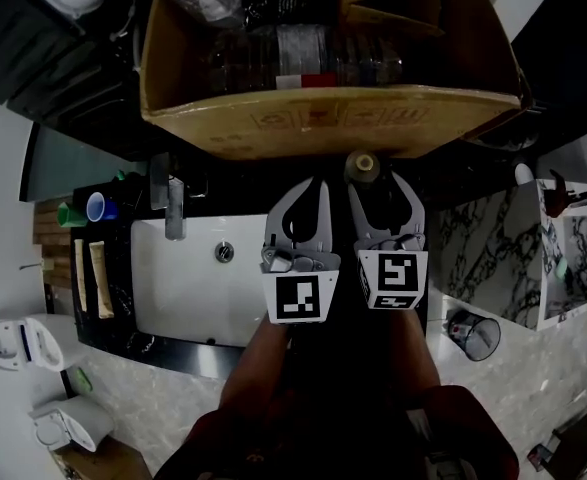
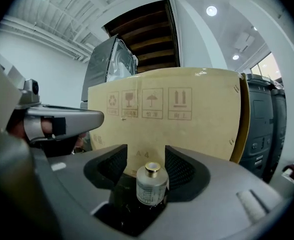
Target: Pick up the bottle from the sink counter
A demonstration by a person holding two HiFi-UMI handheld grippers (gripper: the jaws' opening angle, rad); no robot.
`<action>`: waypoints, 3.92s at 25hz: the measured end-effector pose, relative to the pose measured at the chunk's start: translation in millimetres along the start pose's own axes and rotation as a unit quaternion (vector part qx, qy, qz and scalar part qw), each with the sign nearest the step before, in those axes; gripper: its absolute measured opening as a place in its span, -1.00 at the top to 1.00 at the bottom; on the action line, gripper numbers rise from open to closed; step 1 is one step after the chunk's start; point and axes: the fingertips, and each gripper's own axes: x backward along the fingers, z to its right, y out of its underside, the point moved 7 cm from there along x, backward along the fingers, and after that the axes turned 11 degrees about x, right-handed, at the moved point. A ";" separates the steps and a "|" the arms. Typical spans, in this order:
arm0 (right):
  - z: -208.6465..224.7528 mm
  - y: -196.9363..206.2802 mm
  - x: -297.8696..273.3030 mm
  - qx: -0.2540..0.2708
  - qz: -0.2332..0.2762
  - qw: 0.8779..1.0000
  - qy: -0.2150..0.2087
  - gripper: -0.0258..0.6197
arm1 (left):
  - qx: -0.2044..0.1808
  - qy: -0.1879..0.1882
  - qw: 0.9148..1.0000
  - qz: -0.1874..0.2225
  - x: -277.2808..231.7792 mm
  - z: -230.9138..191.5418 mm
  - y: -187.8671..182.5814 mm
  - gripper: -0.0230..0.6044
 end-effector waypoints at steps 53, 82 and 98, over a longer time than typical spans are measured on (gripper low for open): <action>2.4 77.0 -78.6 -0.060 -0.073 0.994 -0.054 -0.11 | 0.066 -0.021 0.995 -0.066 -39.5 -22.9 74.1 0.92; 5.0 78.1 -72.9 -0.063 -0.071 0.994 -0.048 -0.11 | 0.063 -0.028 0.996 -0.063 -31.7 -24.6 65.1 0.92; 4.1 49.5 -51.6 -0.044 -0.047 0.997 -0.045 -0.11 | 0.055 -0.040 0.997 -0.038 -10.3 -20.6 39.8 0.92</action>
